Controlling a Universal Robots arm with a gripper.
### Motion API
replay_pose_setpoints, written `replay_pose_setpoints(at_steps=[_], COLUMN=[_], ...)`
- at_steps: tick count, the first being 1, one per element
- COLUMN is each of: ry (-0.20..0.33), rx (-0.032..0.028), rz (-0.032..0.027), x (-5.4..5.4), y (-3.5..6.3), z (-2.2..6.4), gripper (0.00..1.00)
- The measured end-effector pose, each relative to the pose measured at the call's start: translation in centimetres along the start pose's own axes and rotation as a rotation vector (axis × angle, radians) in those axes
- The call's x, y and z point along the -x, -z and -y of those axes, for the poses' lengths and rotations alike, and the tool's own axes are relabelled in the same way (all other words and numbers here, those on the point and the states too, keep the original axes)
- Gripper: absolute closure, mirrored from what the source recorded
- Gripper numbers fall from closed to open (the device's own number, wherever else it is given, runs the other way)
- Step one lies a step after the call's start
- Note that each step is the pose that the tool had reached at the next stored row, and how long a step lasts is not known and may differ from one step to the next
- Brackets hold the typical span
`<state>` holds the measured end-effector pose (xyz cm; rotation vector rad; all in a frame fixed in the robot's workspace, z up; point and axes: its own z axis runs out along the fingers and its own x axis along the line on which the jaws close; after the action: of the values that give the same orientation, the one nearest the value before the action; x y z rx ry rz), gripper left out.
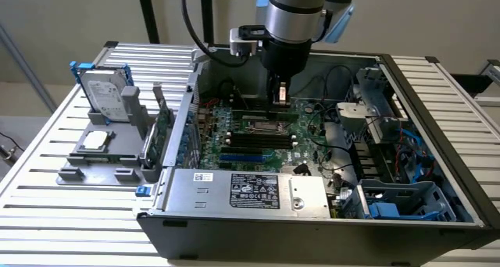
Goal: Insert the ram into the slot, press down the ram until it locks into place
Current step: 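Insert the ram into the slot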
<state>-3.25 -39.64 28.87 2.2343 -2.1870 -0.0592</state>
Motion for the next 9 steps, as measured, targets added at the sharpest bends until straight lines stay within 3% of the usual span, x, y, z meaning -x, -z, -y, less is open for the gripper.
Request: replay_pose_setpoints(at_steps=[9], ry=[-0.004], rx=[-0.0018], rz=[0.0000], x=[-0.1], y=[-1.63], z=[0.01], gripper=[0.87])
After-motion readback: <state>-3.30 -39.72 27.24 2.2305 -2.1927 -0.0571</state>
